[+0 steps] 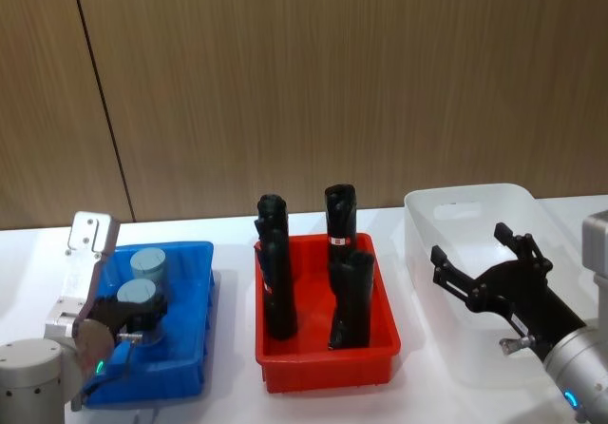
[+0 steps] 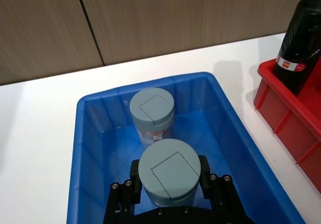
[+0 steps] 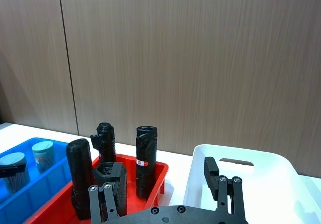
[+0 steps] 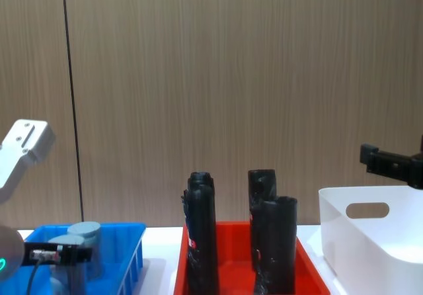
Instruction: Pick the cotton swabs from the blue box and place them into the white box.
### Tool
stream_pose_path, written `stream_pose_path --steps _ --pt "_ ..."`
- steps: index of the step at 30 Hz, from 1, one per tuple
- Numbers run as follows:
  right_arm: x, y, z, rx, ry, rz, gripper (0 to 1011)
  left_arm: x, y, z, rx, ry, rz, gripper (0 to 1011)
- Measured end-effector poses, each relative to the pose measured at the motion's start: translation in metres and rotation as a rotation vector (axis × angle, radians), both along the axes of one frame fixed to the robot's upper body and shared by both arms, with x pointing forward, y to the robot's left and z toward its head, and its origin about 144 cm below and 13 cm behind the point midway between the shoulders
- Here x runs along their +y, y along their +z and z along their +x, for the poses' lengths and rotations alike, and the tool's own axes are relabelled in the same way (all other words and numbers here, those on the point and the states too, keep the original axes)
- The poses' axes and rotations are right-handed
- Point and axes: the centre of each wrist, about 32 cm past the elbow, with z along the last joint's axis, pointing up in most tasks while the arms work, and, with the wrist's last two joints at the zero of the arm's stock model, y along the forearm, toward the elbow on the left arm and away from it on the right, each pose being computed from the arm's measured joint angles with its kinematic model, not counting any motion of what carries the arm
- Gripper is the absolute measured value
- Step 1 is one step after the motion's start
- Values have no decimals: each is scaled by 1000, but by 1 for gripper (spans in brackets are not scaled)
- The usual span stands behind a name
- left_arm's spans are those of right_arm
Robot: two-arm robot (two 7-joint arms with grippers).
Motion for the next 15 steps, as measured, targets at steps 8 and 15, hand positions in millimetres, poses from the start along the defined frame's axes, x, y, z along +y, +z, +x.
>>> stream_pose_path --steps 8,15 --pt "0 0 0 0 0 0 1001 -2 10 -7 -58 -38 -1 665" --pt "0 0 0 0 0 0 1001 -2 24 -16 -118 -104 -10 665"
